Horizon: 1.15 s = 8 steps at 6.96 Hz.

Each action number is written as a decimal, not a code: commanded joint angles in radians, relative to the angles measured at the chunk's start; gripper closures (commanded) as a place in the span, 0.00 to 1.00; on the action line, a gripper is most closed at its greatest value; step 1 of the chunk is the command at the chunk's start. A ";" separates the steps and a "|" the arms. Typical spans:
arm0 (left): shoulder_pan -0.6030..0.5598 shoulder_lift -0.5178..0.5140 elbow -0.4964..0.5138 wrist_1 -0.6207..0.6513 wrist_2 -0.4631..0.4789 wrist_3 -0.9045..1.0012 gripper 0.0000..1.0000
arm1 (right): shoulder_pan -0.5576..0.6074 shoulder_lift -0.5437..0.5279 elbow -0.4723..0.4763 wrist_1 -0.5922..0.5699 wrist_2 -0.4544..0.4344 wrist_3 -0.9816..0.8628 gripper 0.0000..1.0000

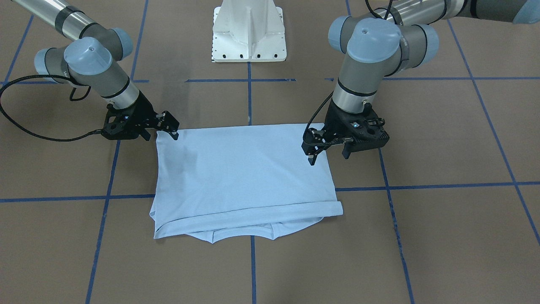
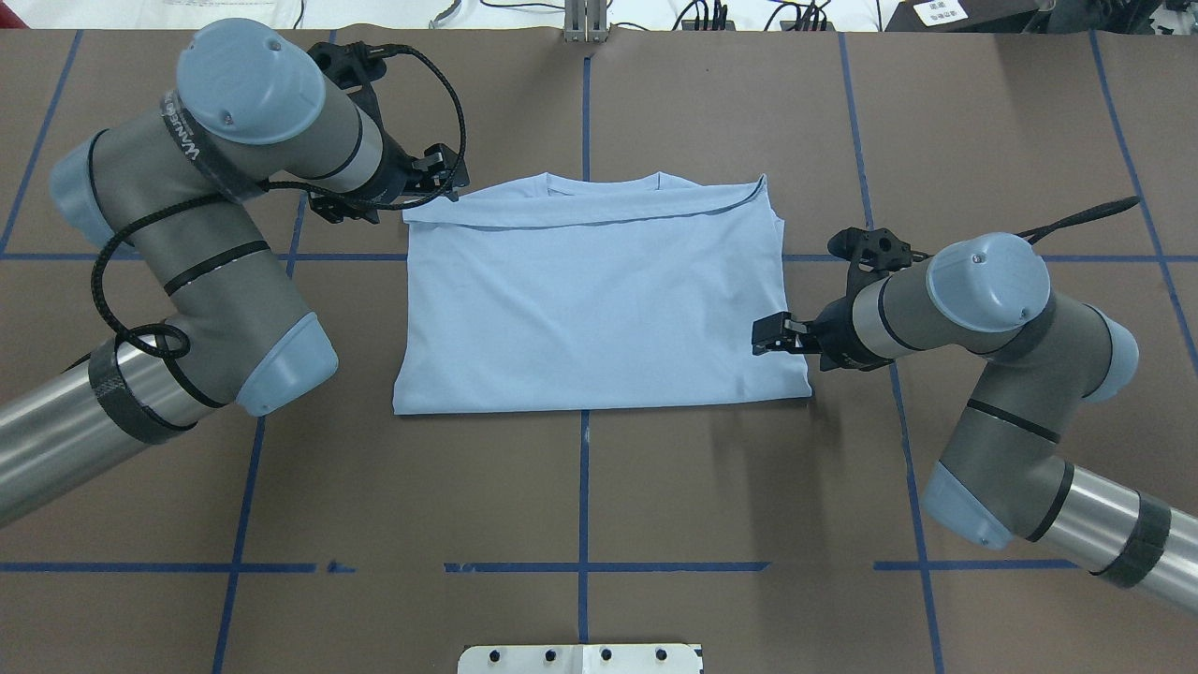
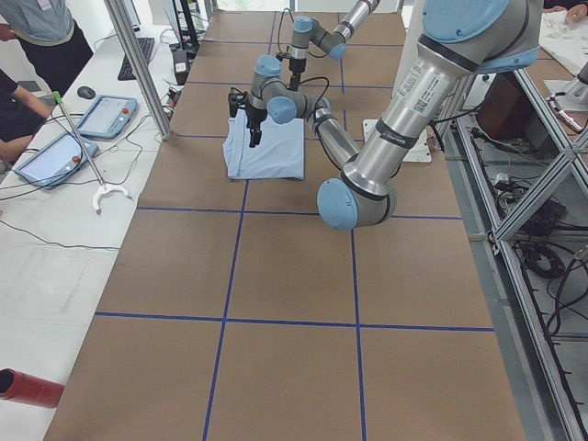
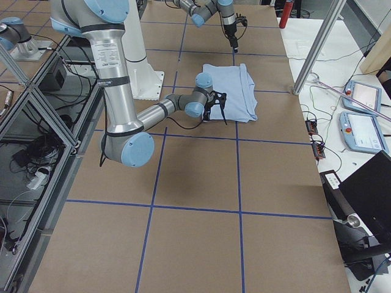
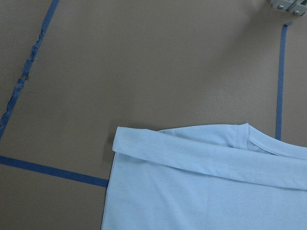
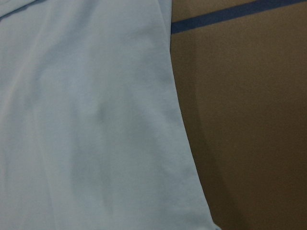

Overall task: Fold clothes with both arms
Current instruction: 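Lower the right gripper to the folded shirt's side edge while the left holds, then grasp the shirt corner with the right gripper and drag it toward the robot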

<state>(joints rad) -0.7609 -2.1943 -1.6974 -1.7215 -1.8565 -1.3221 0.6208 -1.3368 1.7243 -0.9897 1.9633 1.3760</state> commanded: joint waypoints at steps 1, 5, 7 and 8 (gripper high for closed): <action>0.000 0.001 -0.001 -0.001 0.002 0.000 0.00 | -0.019 -0.001 -0.005 -0.004 0.000 0.000 0.08; -0.002 0.001 -0.008 -0.001 0.000 0.000 0.00 | -0.019 -0.002 -0.002 -0.004 0.017 -0.002 0.93; 0.000 0.001 -0.010 0.000 -0.001 0.000 0.00 | -0.019 -0.009 0.003 -0.004 0.017 -0.002 1.00; 0.000 -0.001 -0.011 0.000 0.000 0.000 0.00 | -0.023 -0.030 0.021 -0.003 0.014 -0.002 1.00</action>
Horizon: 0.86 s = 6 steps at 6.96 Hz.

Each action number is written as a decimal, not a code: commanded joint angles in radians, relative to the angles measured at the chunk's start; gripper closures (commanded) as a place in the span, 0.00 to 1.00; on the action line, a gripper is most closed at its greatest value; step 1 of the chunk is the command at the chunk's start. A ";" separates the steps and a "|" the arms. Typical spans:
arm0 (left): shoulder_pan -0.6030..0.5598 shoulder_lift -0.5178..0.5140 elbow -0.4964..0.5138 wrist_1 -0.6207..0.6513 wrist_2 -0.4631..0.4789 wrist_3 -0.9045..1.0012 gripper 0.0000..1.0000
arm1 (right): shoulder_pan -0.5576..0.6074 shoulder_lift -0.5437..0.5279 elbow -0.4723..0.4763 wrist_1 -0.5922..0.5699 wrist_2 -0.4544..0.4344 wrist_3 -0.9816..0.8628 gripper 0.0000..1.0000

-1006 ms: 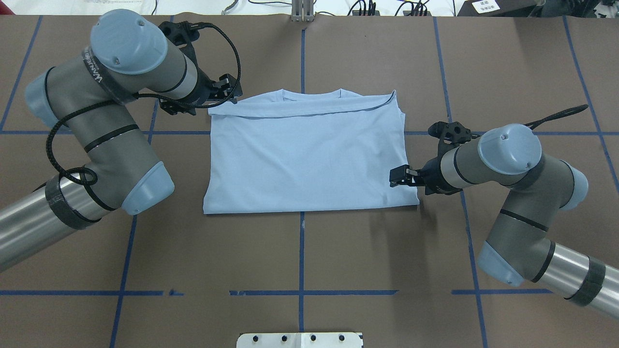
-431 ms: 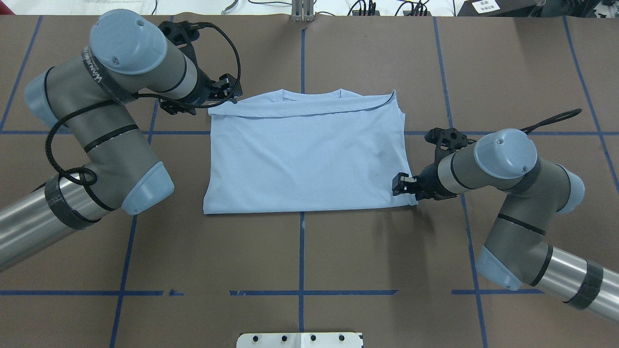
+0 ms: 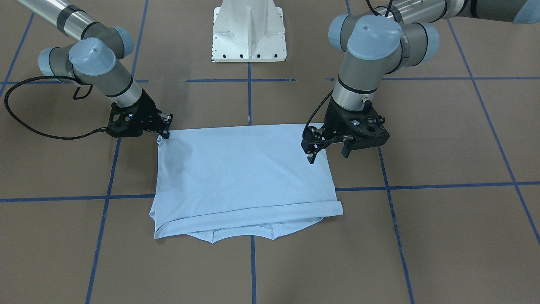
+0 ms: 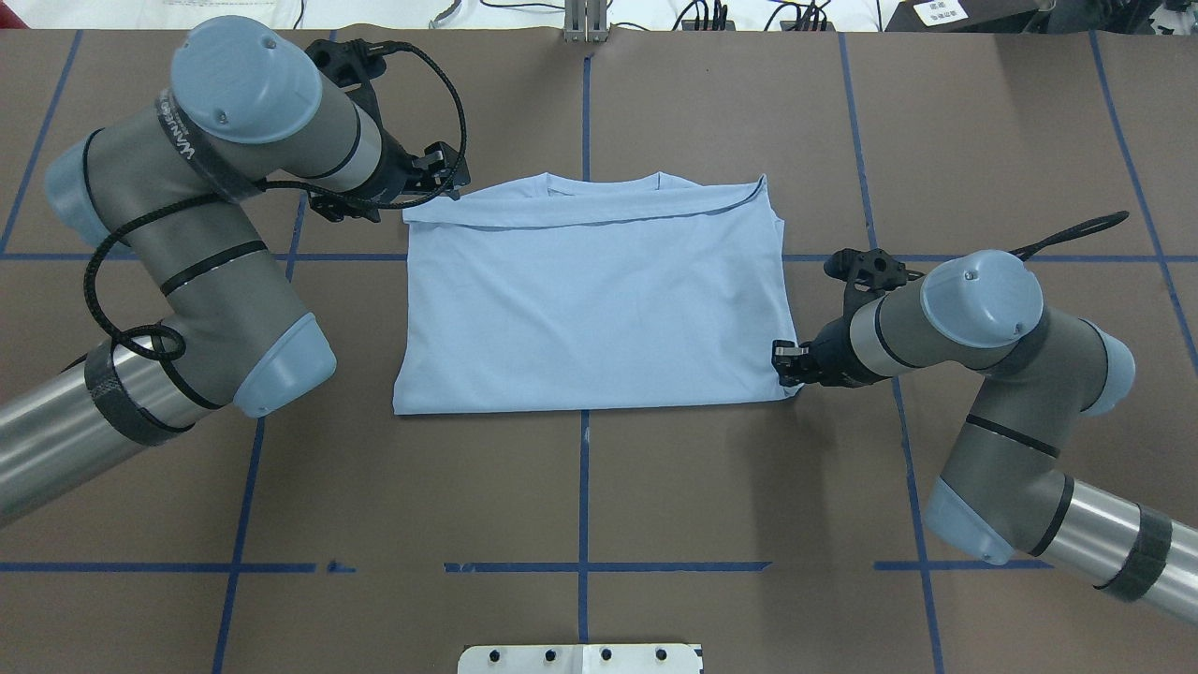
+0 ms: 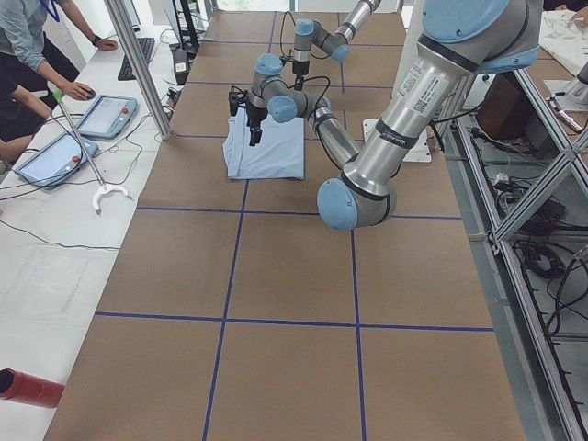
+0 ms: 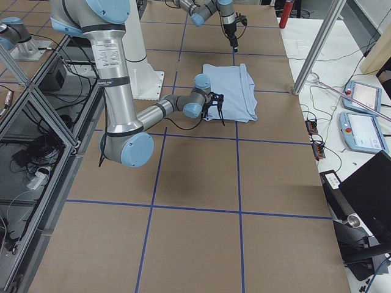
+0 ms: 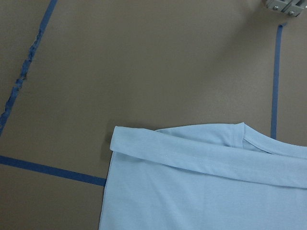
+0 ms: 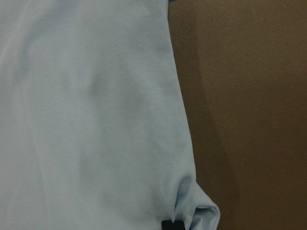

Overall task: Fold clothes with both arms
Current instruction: 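Grasp the shirt corner with the right gripper and drag it toward the robot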

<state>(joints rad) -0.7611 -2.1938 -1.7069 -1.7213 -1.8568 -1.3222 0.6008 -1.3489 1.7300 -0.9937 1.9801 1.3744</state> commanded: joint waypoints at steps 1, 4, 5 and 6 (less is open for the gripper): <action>0.000 -0.001 -0.005 0.000 -0.001 -0.002 0.00 | -0.007 -0.060 0.072 0.001 -0.003 0.000 1.00; 0.000 0.000 -0.016 0.003 0.001 -0.005 0.00 | -0.140 -0.188 0.215 0.001 -0.003 0.003 1.00; 0.000 0.000 -0.020 0.009 0.002 -0.006 0.00 | -0.209 -0.237 0.261 0.001 -0.003 0.011 1.00; 0.000 0.000 -0.040 0.028 0.004 -0.006 0.00 | -0.278 -0.309 0.323 0.001 -0.003 0.018 1.00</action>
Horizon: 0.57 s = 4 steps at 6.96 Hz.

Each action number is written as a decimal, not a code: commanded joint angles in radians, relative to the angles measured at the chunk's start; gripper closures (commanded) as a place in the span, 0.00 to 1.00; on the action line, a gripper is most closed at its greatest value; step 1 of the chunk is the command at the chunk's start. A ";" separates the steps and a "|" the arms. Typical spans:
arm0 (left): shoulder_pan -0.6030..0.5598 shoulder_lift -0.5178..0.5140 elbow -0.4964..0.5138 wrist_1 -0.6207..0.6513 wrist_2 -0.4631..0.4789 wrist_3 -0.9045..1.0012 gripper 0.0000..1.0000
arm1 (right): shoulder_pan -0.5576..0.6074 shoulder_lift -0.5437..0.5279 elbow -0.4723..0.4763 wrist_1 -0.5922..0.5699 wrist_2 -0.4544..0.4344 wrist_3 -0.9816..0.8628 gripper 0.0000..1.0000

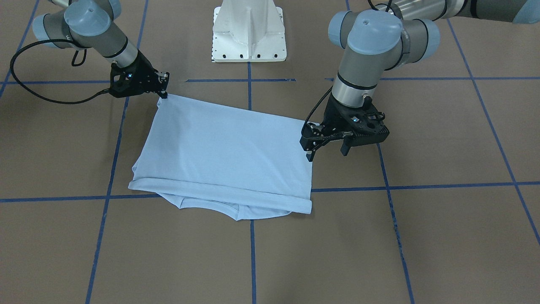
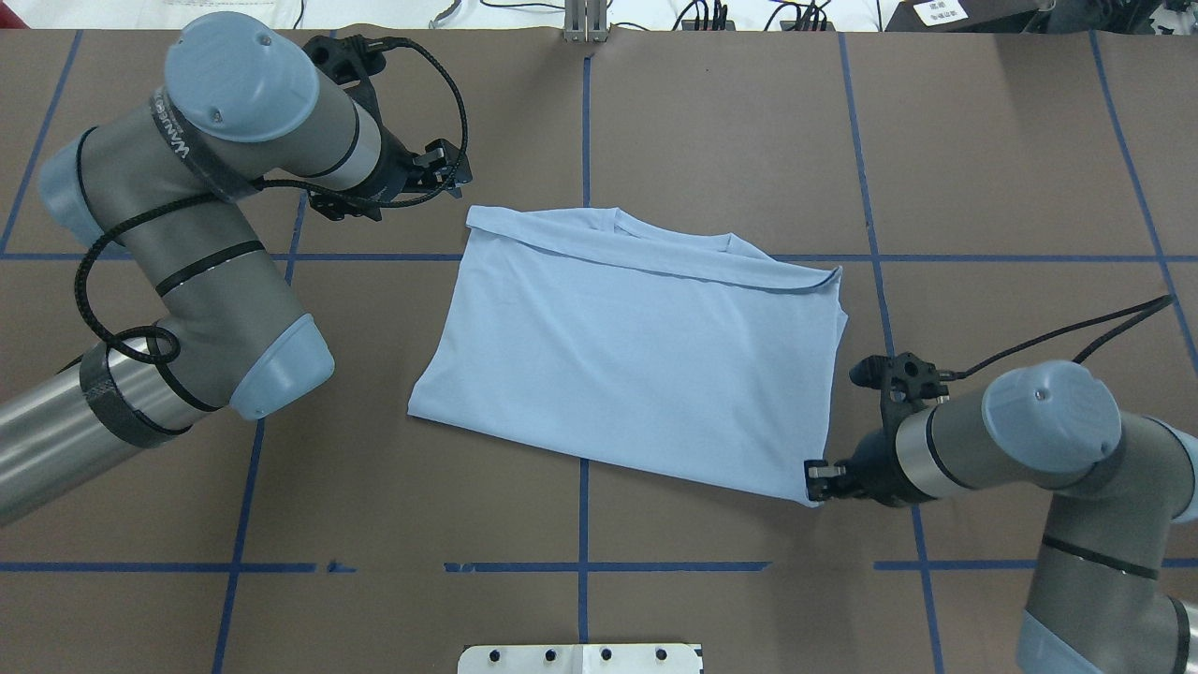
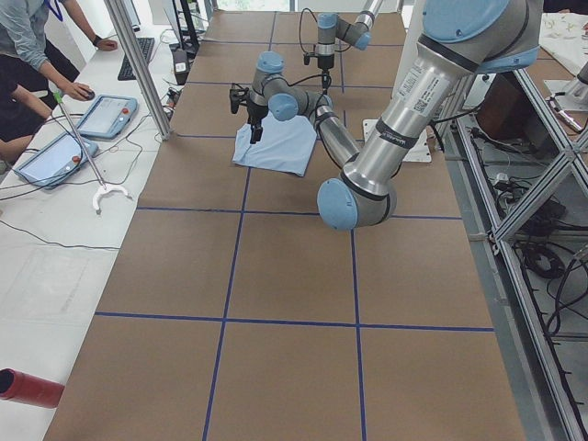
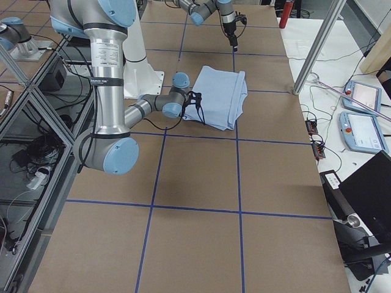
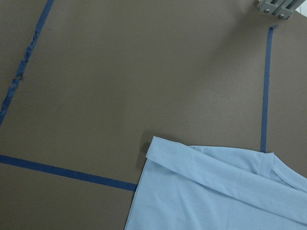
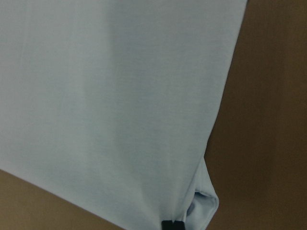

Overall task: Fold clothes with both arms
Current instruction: 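Grasp the shirt corner with the right gripper and drag it toward the robot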

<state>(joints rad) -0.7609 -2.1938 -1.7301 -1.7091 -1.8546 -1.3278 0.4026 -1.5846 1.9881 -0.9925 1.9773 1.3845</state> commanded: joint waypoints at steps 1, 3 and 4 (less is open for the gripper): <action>0.002 0.026 -0.040 0.022 0.003 -0.002 0.00 | -0.159 -0.145 0.125 0.002 0.002 0.040 1.00; 0.003 0.049 -0.065 0.020 0.003 -0.002 0.00 | -0.279 -0.166 0.138 0.002 0.002 0.094 1.00; 0.003 0.051 -0.066 0.020 0.003 -0.002 0.00 | -0.291 -0.170 0.140 0.009 0.006 0.096 0.36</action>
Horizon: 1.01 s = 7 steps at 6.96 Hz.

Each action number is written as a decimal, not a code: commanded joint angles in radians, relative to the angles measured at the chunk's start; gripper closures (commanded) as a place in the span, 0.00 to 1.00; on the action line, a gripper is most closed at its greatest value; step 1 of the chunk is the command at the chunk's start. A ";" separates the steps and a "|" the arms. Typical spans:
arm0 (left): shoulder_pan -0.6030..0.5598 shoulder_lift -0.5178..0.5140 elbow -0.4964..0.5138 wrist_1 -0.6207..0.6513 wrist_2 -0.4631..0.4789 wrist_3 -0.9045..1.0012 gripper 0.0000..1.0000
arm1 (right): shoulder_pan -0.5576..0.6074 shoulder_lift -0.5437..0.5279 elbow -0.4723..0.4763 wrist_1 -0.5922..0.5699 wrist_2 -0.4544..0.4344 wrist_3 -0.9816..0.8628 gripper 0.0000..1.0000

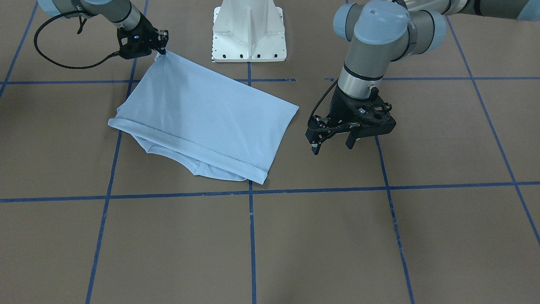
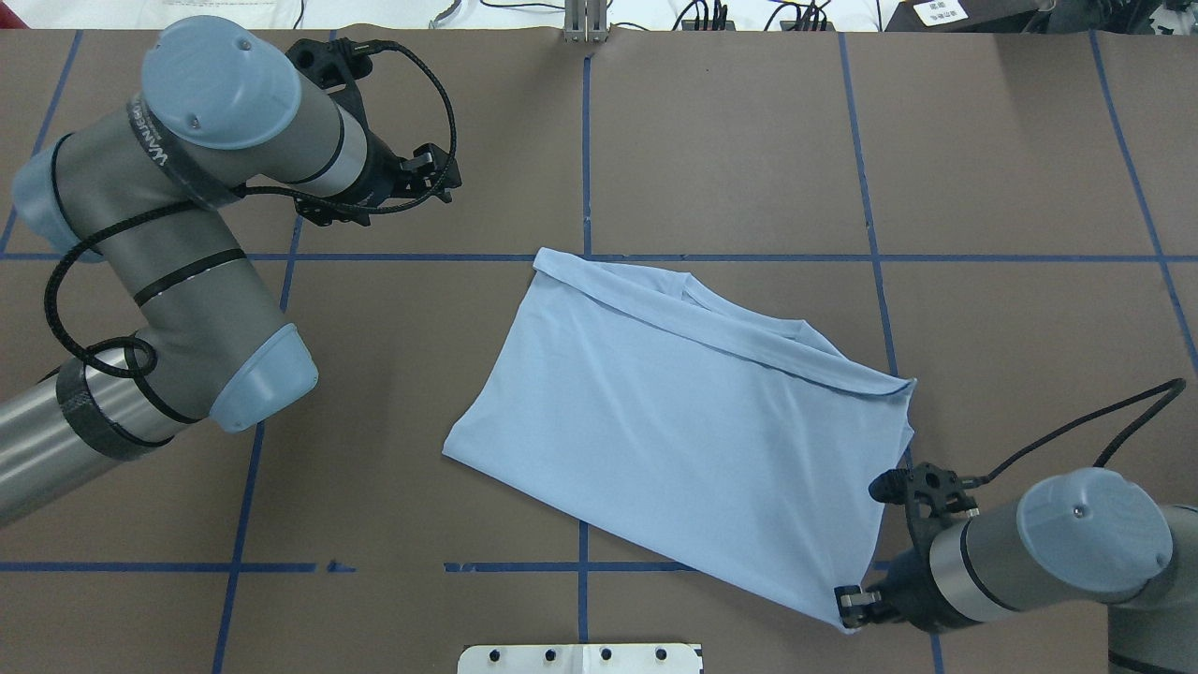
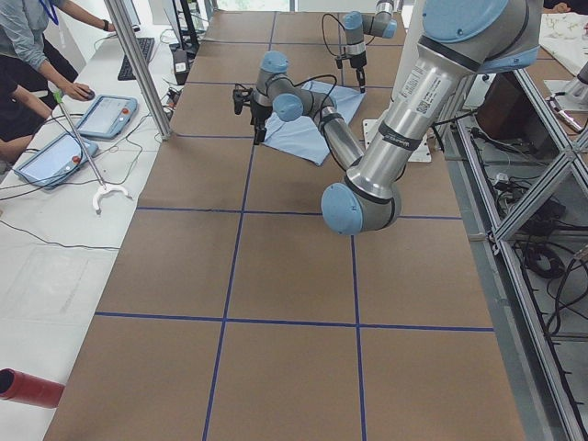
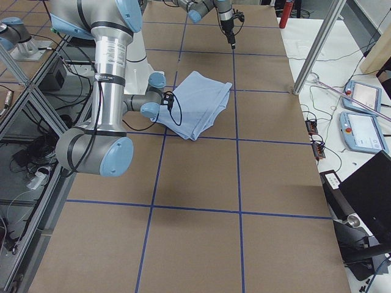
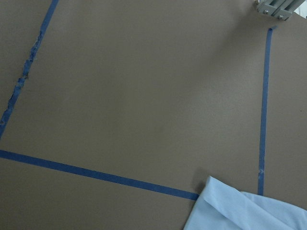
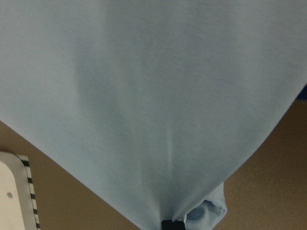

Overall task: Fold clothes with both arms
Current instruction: 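Grasp the shirt corner with the right gripper and drag it toward the robot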

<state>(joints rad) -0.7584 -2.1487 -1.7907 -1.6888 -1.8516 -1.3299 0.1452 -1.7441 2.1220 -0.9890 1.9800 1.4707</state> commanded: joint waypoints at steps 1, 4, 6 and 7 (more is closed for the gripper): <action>0.001 0.006 -0.006 0.001 -0.001 0.000 0.00 | -0.032 -0.008 0.025 0.007 0.002 0.017 0.00; 0.004 0.006 -0.009 0.001 -0.027 -0.005 0.00 | 0.164 0.044 0.081 0.009 -0.003 0.017 0.00; 0.068 0.006 -0.012 0.000 -0.055 -0.119 0.00 | 0.330 0.108 0.099 0.009 0.005 0.011 0.00; 0.114 0.007 -0.036 0.001 -0.055 -0.197 0.00 | 0.382 0.144 0.096 0.009 0.007 0.005 0.00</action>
<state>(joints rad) -0.6942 -2.1427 -1.8082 -1.6881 -1.9033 -1.4419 0.4507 -1.6466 2.2184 -0.9802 1.9837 1.4814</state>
